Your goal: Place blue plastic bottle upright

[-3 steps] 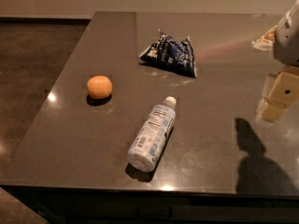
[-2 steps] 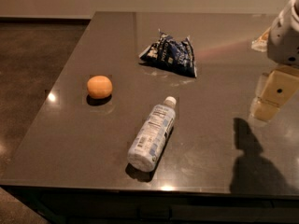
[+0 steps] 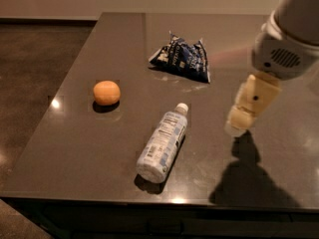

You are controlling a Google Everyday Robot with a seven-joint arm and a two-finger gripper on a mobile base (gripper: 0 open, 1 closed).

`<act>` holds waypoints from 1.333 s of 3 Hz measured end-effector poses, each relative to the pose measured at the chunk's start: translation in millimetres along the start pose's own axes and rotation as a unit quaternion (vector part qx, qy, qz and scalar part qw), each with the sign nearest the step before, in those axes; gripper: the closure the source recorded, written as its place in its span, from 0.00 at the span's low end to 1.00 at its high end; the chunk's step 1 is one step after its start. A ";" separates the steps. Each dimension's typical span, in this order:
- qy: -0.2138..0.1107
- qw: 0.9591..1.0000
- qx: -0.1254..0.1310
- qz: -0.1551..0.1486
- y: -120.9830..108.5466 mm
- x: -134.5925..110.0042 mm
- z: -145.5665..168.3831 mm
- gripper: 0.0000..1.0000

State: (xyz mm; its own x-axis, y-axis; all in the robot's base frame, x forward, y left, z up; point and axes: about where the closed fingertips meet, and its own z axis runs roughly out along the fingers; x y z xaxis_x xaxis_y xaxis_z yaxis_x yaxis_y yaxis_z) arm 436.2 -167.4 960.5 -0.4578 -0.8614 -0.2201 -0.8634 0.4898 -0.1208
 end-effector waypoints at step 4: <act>0.027 0.951 -0.006 0.308 27.4 -74.6 71.3 0.00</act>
Offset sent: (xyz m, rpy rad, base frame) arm -0.0036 0.0774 -0.0285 0.1298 0.0740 -0.5328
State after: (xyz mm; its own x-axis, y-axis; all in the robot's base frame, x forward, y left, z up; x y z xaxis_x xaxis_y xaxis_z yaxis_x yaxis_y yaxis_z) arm 461.8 -80.2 904.6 -0.8874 -0.4180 -0.1947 -0.4307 0.9021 0.0262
